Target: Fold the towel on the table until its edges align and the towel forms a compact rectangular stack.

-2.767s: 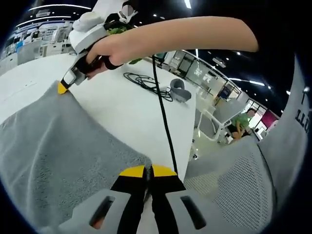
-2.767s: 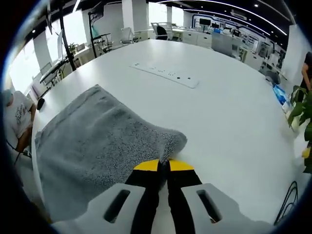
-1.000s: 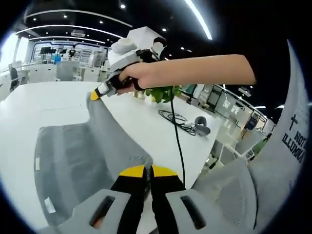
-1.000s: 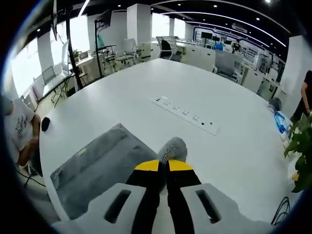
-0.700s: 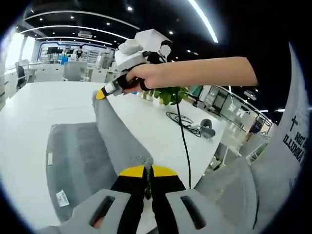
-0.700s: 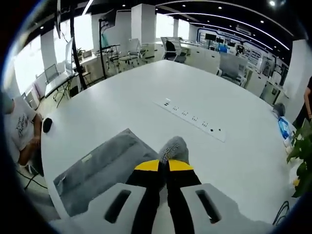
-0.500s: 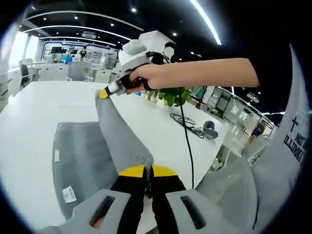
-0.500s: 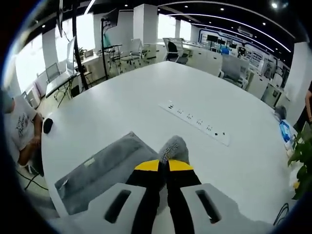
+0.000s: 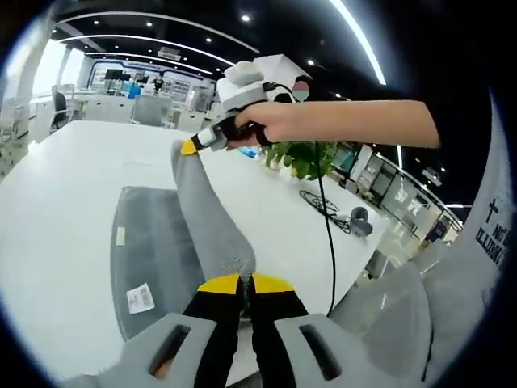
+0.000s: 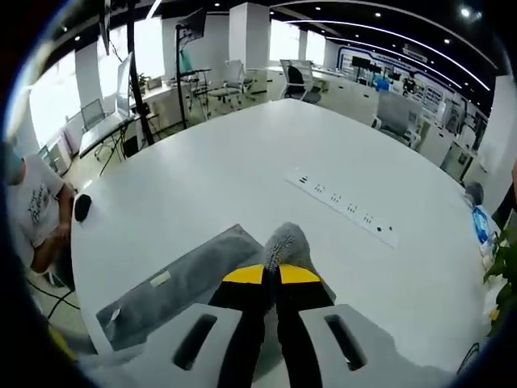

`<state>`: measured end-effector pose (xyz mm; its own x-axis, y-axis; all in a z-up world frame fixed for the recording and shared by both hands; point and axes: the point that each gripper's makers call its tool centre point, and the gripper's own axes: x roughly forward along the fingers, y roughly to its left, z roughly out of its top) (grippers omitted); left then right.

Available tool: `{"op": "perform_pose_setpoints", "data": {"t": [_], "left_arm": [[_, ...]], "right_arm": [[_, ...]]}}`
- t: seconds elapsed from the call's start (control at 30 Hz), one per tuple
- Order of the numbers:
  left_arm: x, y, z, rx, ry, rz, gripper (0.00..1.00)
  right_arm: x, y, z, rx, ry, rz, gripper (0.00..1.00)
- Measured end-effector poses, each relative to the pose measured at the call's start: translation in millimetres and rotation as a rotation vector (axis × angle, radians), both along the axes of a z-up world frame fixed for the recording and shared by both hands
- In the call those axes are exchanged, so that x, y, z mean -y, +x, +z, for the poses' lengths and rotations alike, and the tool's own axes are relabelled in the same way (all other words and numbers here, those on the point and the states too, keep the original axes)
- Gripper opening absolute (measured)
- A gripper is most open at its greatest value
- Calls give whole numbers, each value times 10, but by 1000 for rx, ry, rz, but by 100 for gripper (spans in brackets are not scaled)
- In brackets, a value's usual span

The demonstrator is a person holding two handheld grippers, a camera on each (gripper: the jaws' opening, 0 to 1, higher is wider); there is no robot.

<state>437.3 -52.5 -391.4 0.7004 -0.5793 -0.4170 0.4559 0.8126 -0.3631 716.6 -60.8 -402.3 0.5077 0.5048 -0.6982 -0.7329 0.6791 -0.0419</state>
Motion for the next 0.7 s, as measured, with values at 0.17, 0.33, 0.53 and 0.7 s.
{"op": "perform_pose_setpoints", "data": {"t": [0.17,0.33,0.53,0.7], "left_arm": [[-87,-15,-8,0,-5,19,3],[-151,-38,4,0,-14,31,3],[-253,-49,-24,-3,-18,58,3],[-362,-98,-58,-15,-12,79,3]], "right_arm": [[-114,-53,9,-3,-1,14,1],[-230,-62,33,-6,-6,31,1],[-366,-100,40,-3,-5,46,1],[-440,-179,7,-7,-17,61,1]]}}
